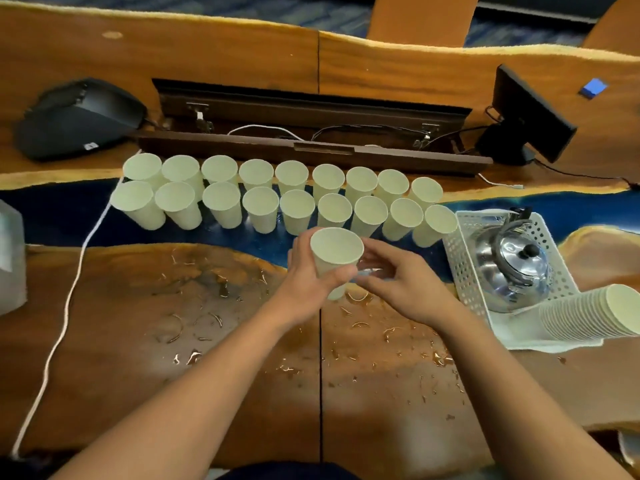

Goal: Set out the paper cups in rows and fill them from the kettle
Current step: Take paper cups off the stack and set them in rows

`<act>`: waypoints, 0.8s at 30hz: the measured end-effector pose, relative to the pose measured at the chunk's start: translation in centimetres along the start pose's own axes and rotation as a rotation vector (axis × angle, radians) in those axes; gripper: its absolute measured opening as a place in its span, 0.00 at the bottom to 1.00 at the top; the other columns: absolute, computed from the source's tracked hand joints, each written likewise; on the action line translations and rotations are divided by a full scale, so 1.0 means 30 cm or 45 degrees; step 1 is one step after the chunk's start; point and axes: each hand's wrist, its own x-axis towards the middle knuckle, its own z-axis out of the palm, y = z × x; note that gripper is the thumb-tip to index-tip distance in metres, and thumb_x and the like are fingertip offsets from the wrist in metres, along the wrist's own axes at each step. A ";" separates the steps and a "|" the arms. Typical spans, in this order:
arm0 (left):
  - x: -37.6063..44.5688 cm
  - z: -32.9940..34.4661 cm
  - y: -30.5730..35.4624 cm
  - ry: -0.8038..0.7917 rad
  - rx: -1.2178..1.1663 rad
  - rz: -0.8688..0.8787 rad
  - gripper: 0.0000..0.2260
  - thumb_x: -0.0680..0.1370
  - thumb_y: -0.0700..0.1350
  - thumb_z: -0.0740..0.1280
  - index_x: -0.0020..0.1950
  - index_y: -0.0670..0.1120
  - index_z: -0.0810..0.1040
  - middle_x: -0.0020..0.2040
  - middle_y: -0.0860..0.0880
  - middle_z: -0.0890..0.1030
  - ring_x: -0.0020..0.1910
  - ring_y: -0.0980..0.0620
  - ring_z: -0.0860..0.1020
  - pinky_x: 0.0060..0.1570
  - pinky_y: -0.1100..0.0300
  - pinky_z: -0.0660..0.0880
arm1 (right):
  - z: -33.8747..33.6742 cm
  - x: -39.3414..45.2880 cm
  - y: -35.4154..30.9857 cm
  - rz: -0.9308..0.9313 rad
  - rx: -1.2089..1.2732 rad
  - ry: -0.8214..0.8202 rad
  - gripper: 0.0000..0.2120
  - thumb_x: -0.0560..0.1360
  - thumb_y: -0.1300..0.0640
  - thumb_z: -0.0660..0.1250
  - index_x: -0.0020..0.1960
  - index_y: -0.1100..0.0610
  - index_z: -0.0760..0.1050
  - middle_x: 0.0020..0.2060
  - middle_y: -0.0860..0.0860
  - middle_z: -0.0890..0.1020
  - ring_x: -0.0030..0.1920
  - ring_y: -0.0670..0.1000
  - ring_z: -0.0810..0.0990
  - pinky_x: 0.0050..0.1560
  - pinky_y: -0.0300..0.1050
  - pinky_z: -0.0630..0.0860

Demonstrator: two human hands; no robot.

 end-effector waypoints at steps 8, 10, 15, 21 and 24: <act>-0.151 -0.350 -0.162 0.194 0.005 -0.130 0.31 0.71 0.50 0.73 0.67 0.64 0.58 0.67 0.51 0.64 0.70 0.51 0.64 0.73 0.45 0.63 | 0.360 0.176 -0.141 -0.085 0.034 -0.135 0.30 0.71 0.52 0.77 0.69 0.42 0.70 0.56 0.38 0.80 0.55 0.39 0.79 0.55 0.36 0.77; -0.191 -0.453 -0.224 0.269 0.036 -0.172 0.31 0.73 0.43 0.75 0.68 0.62 0.62 0.66 0.53 0.66 0.68 0.54 0.65 0.72 0.48 0.64 | 0.463 0.223 -0.174 -0.086 0.013 -0.173 0.31 0.70 0.52 0.78 0.69 0.44 0.70 0.58 0.42 0.80 0.57 0.41 0.79 0.59 0.41 0.78; -0.252 -0.646 -0.338 0.451 -0.037 -0.220 0.35 0.67 0.45 0.81 0.69 0.56 0.70 0.65 0.58 0.73 0.64 0.61 0.72 0.60 0.68 0.71 | 0.661 0.346 -0.275 -0.112 -0.060 -0.231 0.29 0.71 0.53 0.77 0.69 0.47 0.71 0.59 0.44 0.80 0.54 0.40 0.77 0.54 0.24 0.71; -0.228 -0.841 -0.429 0.578 -0.045 -0.313 0.31 0.66 0.46 0.82 0.65 0.55 0.72 0.59 0.60 0.76 0.60 0.59 0.75 0.58 0.65 0.73 | 0.843 0.526 -0.372 -0.067 -0.131 -0.295 0.26 0.73 0.49 0.75 0.68 0.44 0.70 0.62 0.45 0.81 0.59 0.45 0.79 0.63 0.46 0.76; -0.197 -0.912 -0.466 0.603 -0.016 -0.344 0.31 0.68 0.47 0.81 0.68 0.54 0.72 0.62 0.58 0.77 0.59 0.58 0.75 0.50 0.72 0.69 | 0.897 0.601 -0.401 -0.077 -0.132 -0.300 0.25 0.74 0.50 0.74 0.69 0.48 0.71 0.61 0.46 0.81 0.57 0.45 0.79 0.64 0.46 0.76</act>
